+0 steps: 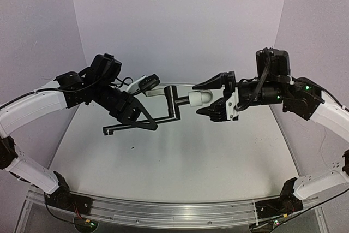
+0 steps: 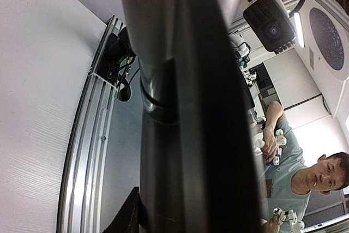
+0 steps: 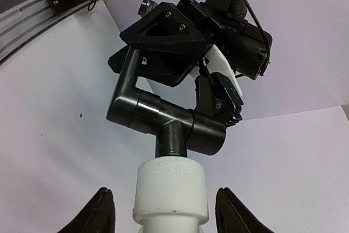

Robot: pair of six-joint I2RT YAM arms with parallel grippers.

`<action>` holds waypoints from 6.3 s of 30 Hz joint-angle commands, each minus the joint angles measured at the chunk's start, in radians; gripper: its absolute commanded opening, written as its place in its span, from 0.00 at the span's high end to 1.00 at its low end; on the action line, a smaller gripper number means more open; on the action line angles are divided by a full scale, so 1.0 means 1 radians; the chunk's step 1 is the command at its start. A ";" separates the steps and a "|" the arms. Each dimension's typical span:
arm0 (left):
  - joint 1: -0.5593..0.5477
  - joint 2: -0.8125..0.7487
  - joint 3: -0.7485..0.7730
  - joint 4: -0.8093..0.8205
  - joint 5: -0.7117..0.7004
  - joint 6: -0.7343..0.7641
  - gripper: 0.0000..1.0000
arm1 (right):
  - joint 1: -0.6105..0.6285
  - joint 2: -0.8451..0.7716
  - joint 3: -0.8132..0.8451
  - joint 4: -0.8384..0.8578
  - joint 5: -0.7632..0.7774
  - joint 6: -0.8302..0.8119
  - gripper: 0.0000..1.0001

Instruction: Install the water faucets

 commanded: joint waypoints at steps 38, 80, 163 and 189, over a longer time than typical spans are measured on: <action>-0.165 -0.353 -0.189 0.297 -0.940 0.697 1.00 | -0.073 0.226 0.227 0.005 -0.387 1.709 1.00; -0.129 -0.258 -0.010 0.105 -0.687 0.122 1.00 | -0.167 -0.070 0.024 0.033 -0.077 0.432 0.02; -0.200 -0.289 -0.075 0.020 -0.948 0.492 1.00 | -0.257 0.369 0.569 -0.113 -0.371 1.386 0.12; -0.076 -0.161 -0.019 0.226 -0.203 0.018 1.00 | -0.026 -0.041 0.003 0.100 -0.037 0.169 0.08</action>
